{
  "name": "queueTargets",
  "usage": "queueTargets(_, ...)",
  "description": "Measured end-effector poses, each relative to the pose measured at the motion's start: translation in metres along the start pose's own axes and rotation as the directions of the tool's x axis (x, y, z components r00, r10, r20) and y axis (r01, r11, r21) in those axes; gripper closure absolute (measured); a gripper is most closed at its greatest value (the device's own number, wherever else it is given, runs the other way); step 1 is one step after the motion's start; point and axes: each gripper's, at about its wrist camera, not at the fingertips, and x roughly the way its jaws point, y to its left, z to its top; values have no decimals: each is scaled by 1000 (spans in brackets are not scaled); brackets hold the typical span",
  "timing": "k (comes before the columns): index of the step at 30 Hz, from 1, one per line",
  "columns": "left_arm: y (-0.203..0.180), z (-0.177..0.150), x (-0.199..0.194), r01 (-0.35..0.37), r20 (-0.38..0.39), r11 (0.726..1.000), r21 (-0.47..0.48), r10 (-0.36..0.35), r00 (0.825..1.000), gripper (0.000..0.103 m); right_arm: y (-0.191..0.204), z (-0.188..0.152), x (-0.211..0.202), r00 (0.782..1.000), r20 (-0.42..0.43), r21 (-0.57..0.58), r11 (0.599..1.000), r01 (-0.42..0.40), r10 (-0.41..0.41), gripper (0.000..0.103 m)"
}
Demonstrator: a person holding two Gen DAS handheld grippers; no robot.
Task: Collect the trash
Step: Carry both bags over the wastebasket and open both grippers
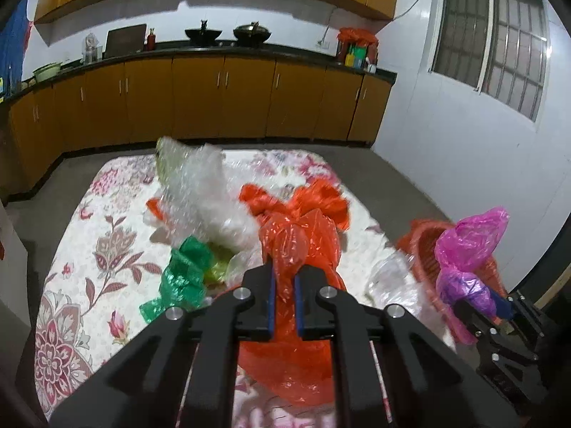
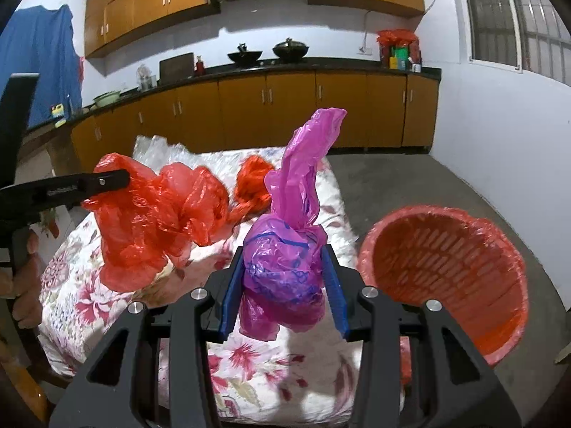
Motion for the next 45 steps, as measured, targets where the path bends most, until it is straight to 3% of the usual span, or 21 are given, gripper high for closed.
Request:
queueTargets(11,-60,25,-14,114,41,993,17,-115,993,93,-61,6,-20,989,20,87,985,147,-149,60)
queueTargets(22,-158,23,20,269,-19,961,64,-269,963,93,-125,0,-32,962,-15,205,941,270,-273,60)
queueTargets(31,-212,16,56,314,-65,945,94,-309,949,93,-155,-5,-27,956,-46,265,920,290,-288,60)
queueTargets(43,-234,9,98,351,-130,935,58,-342,931,92,-186,7,-24,959,-14,328,905,271,-282,58)
queueTargets(45,-238,9,103,351,-136,934,60,-341,930,87,-189,8,-24,961,-3,325,908,263,-278,56)
